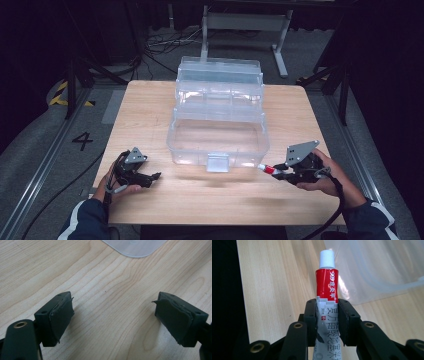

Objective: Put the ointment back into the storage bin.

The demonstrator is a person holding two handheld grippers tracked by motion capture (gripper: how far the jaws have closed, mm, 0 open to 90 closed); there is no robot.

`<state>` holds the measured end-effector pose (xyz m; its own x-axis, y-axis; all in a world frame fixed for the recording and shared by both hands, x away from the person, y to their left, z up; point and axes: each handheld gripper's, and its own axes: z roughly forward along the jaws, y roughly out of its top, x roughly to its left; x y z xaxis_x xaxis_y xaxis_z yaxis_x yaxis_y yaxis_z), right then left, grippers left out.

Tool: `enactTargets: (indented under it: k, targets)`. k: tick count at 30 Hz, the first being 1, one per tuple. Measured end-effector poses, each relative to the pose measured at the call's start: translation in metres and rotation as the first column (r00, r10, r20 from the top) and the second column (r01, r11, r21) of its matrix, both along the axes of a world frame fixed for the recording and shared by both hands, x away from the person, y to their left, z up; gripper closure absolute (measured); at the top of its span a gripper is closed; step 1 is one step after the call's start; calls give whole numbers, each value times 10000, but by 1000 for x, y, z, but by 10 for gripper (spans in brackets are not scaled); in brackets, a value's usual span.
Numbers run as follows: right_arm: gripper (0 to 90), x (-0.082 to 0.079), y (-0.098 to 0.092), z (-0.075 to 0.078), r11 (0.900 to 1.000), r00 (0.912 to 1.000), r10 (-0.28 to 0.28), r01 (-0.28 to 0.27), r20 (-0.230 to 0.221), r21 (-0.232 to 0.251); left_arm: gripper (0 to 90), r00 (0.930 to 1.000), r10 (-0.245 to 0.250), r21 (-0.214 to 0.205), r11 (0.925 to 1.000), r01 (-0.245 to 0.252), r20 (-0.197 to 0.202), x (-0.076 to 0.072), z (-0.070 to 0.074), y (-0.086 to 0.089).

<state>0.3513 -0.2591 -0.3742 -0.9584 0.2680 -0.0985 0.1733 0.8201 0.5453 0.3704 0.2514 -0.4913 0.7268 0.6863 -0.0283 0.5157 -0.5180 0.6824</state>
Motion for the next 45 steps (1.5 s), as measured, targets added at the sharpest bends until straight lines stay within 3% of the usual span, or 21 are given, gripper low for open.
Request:
enactTargets:
  k: [15, 23, 39, 45]
  targets:
    - [713, 20, 26, 58, 9992, 9952, 385, -373, 898, -142, 151, 10000, 6, 3, 10000, -6, -5, 0, 0, 0]
    - [713, 41, 46, 73, 9989, 9929, 372, -339, 1133, -311, 149, 10000, 3, 35, 10000, -3, -18, 0, 0, 0]
    - [713, 73, 102, 73, 9902, 9915, 965, -868, 874, -1090, 148, 10000, 23, 36, 10000, -23, -21, 0, 0, 0]
    - [713, 90, 120, 57, 9832, 9933, 1075, -999, 418, -1527, 147, 10000, 20, 35, 10000, -20, -25, 0, 0, 0]
